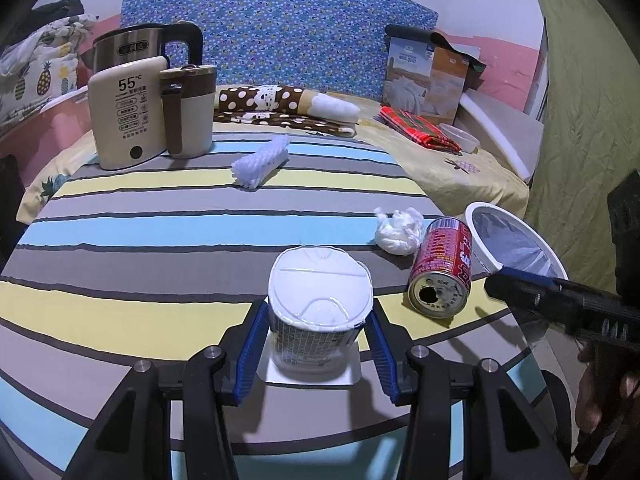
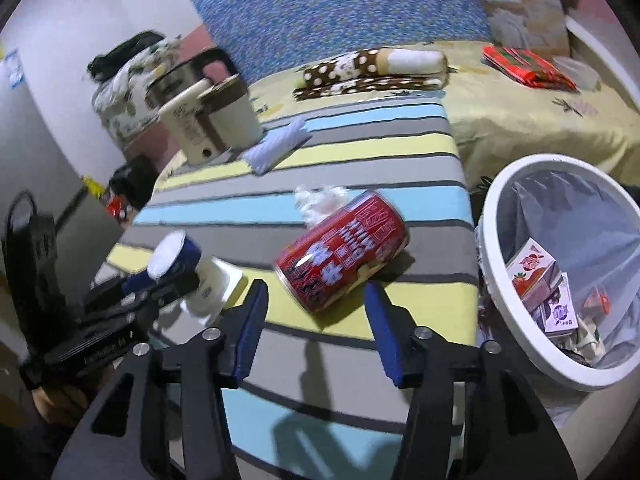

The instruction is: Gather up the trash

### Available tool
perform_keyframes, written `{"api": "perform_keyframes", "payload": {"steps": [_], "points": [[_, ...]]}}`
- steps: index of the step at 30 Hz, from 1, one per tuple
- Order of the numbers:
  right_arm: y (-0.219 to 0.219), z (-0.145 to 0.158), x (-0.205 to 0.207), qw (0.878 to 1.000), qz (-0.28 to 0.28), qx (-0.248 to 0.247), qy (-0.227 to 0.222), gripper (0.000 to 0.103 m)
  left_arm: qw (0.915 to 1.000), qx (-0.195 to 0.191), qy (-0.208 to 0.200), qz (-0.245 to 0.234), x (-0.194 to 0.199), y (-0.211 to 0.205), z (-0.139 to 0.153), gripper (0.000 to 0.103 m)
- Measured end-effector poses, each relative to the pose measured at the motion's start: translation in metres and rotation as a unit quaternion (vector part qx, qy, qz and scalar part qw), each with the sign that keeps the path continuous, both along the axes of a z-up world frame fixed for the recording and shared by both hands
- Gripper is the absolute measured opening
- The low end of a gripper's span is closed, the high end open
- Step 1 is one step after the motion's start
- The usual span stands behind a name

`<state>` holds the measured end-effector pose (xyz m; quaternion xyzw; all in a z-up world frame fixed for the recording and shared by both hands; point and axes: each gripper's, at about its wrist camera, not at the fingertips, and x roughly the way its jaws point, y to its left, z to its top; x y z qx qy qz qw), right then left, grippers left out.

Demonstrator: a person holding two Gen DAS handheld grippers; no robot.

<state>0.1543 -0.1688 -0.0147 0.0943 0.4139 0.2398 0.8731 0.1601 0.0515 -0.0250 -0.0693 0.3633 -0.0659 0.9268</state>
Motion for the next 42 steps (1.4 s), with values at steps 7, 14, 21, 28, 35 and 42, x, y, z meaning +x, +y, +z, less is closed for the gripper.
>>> {"api": "perform_keyframes", "payload": {"steps": [7, 14, 21, 28, 35, 42], "points": [[-0.001, -0.017, 0.036, 0.995, -0.028, 0.054, 0.076, 0.058, 1.0, -0.003, 0.001, -0.002, 0.001, 0.001, -0.001, 0.049], [0.014, -0.021, 0.059, 0.991, -0.03, 0.07, 0.111, 0.062, 1.0, -0.005, 0.001, 0.003, 0.004, 0.003, -0.003, 0.049], [0.025, -0.029, 0.077, 0.988, -0.017, 0.06, 0.144, 0.064, 0.9999, -0.01, 0.005, 0.002, 0.008, 0.006, -0.007, 0.049], [0.025, -0.02, 0.074, 0.994, 0.004, 0.04, 0.105, 0.062, 0.9999, -0.011, 0.004, 0.003, 0.01, 0.008, -0.007, 0.049], [0.015, 0.006, 0.045, 0.999, 0.026, 0.041, 0.017, 0.062, 0.9999, -0.01, 0.005, 0.001, 0.009, 0.004, -0.006, 0.049], [0.008, 0.019, 0.019, 0.998, 0.035, 0.02, -0.05, 0.062, 1.0, -0.005, 0.0, -0.005, 0.006, -0.003, 0.001, 0.049]]}}
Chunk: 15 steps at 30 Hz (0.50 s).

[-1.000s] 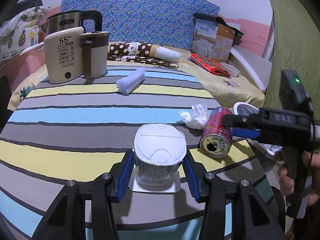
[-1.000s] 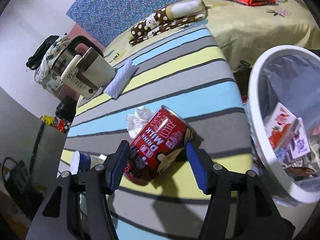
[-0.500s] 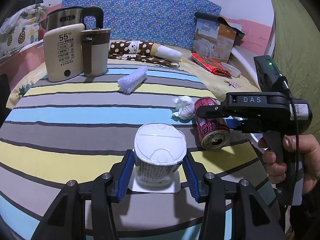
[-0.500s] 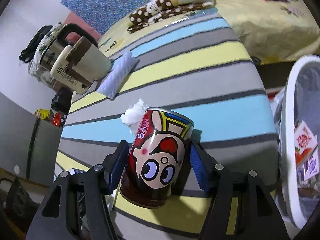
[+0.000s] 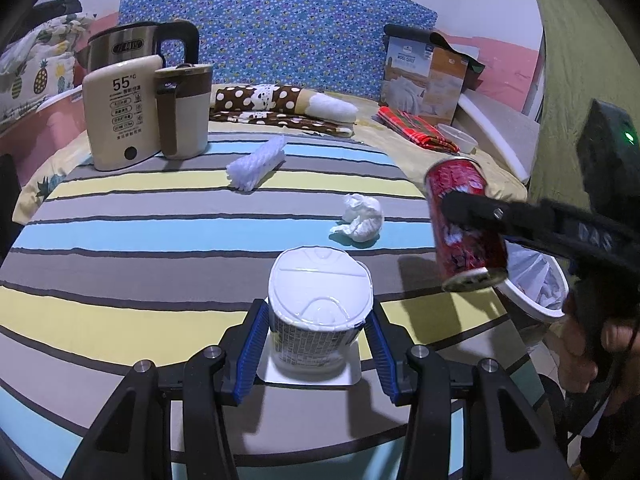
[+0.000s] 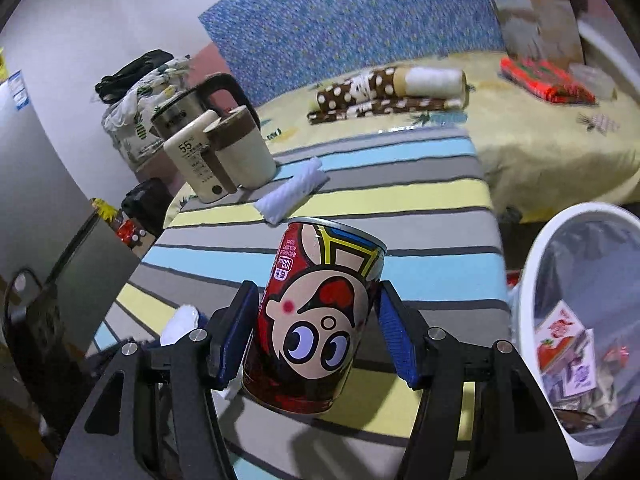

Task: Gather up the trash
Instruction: 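Grasp the white yogurt cup with the left tool while the right tool lifts the can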

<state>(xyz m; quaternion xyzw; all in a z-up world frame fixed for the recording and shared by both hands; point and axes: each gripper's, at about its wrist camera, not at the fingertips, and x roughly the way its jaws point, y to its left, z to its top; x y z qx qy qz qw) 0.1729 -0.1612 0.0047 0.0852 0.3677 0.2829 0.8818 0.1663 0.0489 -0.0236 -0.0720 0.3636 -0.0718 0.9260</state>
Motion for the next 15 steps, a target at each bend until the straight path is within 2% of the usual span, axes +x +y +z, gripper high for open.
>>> {"api": "perform_keyframes", "payload": {"steps": [7, 15], "points": [[-0.002, 0.001, -0.008, 0.999, -0.013, -0.025, -0.021, 0.062, 0.9999, 0.004, -0.01, -0.006, -0.005, -0.01, 0.011, 0.049], [-0.024, 0.001, -0.015, 0.999, -0.041, -0.027, -0.023, 0.062, 0.9994, 0.008, -0.016, -0.031, -0.005, -0.033, 0.019, 0.049]]}}
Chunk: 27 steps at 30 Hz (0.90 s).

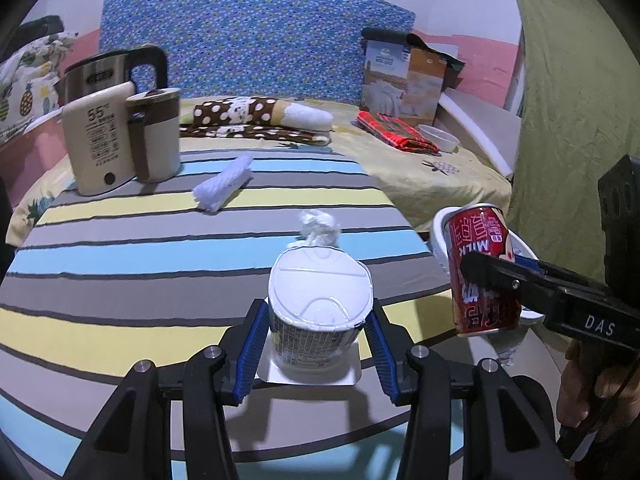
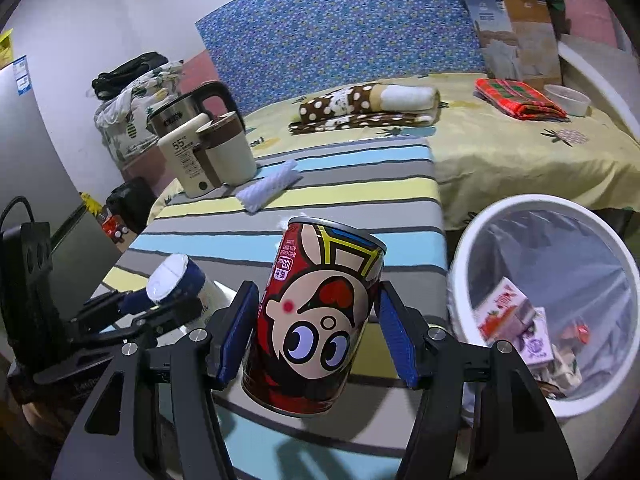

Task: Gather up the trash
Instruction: 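Grasp the white yogurt cup with the left tool while the right tool lifts the can, then carry cup and can over the bin and open both tools to drop them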

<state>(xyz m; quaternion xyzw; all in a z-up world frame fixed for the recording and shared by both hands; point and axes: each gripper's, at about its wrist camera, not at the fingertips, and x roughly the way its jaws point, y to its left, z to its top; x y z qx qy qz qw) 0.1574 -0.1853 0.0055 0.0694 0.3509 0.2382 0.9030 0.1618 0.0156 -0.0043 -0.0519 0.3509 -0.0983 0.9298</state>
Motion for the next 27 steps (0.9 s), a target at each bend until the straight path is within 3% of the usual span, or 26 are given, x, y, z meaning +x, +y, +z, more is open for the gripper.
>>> {"api": "perform_keyframes", "payload": {"steps": [13, 27], "points": [[-0.051, 0.0, -0.008, 0.998, -0.06, 0.001, -0.007, 0.062, 0.998, 0.006, -0.011, -0.061, 0.016, -0.062, 0.016, 0.049], [-0.115, -0.009, -0.003, 0.989, -0.151, -0.009, 0.001, 0.062, 0.9884, 0.005, -0.026, -0.15, 0.048, -0.152, 0.026, 0.049]]}}
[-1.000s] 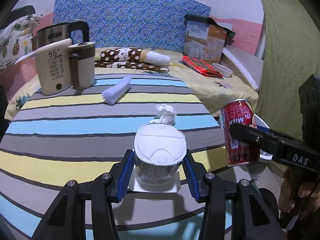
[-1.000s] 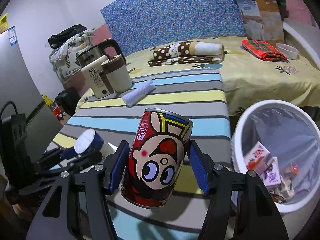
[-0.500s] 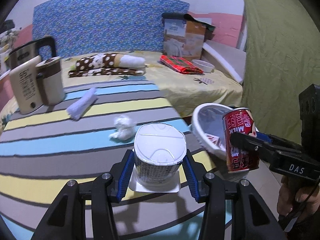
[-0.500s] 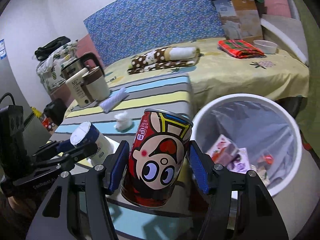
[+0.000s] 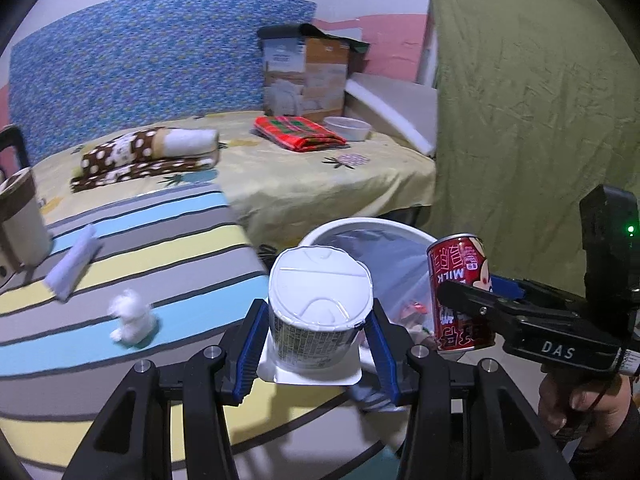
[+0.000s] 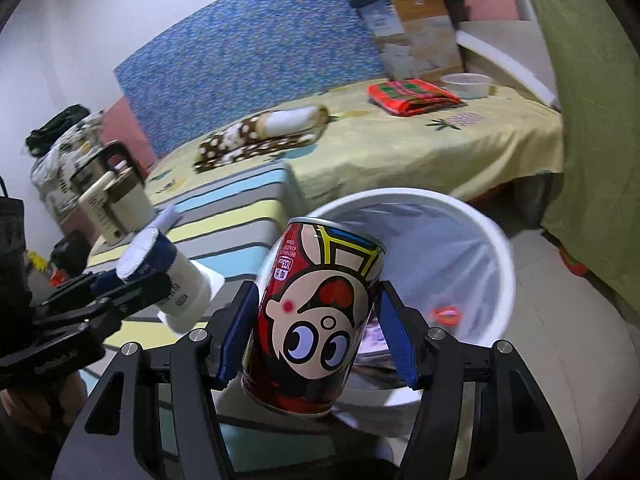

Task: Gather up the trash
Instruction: 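Carry cup and can over the bin and open both tools to drop them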

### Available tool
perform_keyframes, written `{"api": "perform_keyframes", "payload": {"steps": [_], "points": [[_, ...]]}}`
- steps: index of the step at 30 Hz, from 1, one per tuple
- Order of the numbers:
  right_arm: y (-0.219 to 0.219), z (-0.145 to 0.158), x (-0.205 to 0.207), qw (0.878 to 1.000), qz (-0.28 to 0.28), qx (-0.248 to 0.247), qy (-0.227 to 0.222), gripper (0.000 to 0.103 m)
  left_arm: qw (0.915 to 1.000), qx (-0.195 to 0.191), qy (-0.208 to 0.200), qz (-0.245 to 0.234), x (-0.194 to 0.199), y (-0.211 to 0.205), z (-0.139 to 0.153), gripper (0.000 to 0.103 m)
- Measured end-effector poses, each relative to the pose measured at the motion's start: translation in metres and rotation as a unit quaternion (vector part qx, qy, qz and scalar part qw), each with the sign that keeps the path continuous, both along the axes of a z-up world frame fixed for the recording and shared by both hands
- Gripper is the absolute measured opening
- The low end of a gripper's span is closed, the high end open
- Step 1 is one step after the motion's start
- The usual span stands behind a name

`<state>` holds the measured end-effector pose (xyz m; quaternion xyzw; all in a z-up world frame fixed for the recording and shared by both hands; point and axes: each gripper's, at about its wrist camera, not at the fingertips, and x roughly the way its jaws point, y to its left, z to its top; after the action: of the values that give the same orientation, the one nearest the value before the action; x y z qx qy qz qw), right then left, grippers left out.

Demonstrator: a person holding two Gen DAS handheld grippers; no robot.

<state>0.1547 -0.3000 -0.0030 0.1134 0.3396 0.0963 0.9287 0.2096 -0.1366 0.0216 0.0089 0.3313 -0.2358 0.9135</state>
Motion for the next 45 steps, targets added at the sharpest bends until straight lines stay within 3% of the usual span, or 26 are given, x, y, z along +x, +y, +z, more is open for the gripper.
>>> {"api": "perform_keyframes", "payload": {"steps": [13, 19, 23, 33, 45], "points": [[-0.032, -0.021, 0.018, 0.999, -0.038, -0.011, 0.036, 0.062, 0.9984, 0.008, 0.027, -0.05, 0.033, -0.056, -0.024, 0.049], [-0.034, -0.024, 0.02, 0.998, -0.042, -0.015, 0.046, 0.062, 0.9973, 0.015, 0.044, -0.057, 0.041, -0.064, -0.038, 0.05], [-0.037, -0.023, 0.016, 0.997, -0.053, -0.022, 0.042, 0.062, 0.9974, 0.003, 0.043, -0.058, 0.041, -0.06, -0.037, 0.061], [-0.034, -0.012, 0.002, 0.999, -0.044, -0.005, 0.028, 0.062, 0.9988, -0.011, 0.035, -0.033, 0.027, -0.033, -0.027, 0.062], [0.007, 0.001, -0.013, 1.0, 0.018, 0.004, 0.006, 0.062, 0.9992, -0.025, 0.023, 0.019, -0.003, 0.021, -0.017, 0.062]]}}
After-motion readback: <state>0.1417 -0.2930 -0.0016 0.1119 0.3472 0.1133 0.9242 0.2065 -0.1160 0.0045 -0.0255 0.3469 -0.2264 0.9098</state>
